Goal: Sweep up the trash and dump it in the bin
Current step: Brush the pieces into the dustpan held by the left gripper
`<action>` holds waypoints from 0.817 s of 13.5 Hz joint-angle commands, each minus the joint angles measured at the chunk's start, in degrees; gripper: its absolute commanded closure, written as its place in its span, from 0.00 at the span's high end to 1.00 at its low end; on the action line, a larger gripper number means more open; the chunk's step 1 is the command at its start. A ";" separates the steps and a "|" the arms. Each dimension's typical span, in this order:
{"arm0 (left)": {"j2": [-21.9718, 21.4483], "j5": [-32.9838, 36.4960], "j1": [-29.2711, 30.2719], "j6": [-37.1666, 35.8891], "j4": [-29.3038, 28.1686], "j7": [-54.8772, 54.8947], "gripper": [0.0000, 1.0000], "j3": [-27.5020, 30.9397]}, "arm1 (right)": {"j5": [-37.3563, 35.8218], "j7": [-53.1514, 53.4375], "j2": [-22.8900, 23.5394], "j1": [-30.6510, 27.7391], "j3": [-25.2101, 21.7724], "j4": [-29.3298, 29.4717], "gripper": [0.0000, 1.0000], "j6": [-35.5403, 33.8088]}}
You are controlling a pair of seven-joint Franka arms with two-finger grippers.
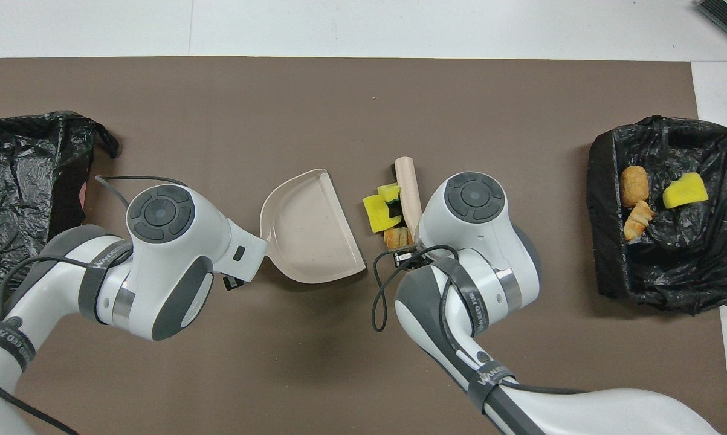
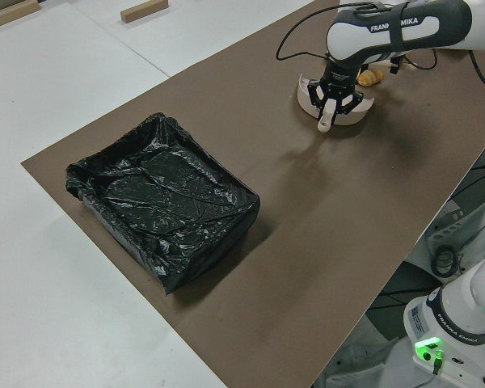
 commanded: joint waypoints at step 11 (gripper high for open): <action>-0.67 0.35 -0.82 3.14 -1.58 -0.58 0.00 0.53 | 6.19 8.94 1.25 10.06 -0.04 7.85 0.00 -2.77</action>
